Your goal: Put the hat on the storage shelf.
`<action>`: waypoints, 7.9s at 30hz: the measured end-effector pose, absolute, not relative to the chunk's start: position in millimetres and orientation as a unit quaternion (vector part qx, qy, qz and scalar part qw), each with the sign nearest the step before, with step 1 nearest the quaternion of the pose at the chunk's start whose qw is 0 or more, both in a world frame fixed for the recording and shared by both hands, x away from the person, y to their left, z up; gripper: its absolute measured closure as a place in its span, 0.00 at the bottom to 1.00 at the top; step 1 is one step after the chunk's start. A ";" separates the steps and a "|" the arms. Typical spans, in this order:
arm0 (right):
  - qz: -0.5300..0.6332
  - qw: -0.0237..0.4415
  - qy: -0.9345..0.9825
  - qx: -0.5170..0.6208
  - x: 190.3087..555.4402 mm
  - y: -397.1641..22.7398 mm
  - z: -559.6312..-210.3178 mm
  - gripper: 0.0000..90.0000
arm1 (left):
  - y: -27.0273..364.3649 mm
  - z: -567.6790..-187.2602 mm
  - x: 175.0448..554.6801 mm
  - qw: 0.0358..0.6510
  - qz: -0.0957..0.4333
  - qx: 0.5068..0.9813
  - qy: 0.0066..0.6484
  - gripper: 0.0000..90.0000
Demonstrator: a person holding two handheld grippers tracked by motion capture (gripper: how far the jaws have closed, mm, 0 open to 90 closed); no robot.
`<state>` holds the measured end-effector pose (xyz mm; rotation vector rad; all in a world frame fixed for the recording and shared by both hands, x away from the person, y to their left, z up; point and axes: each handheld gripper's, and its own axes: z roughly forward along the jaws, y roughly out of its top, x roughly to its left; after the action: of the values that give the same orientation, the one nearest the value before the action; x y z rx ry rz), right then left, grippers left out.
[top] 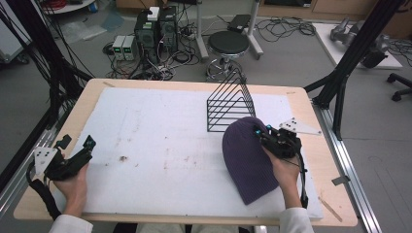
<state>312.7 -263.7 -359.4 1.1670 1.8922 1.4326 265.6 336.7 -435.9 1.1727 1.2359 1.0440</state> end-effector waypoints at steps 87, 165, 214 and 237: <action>0.739 0.297 0.545 0.262 301.5 -108.0 -258.7 0.83 | 152.7 -372.6 305.9 0.715 0.223 0.604 0.271 0.31; 0.623 0.483 0.501 0.357 407.3 -278.6 -200.8 0.83 | 2.1 -266.1 439.7 0.717 0.226 0.632 0.187 0.88; 0.583 0.392 0.575 0.418 410.3 -265.5 -295.8 0.82 | 20.6 -369.0 441.3 0.648 0.192 0.696 0.243 0.87; 0.530 0.374 0.625 0.435 416.7 -247.9 -327.5 0.80 | 31.6 -409.3 442.7 0.629 0.154 0.705 0.289 0.85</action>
<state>416.7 -247.9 -327.5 1.1138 1.5998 1.3577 442.7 31.6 -409.3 1.6148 0.6623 0.3533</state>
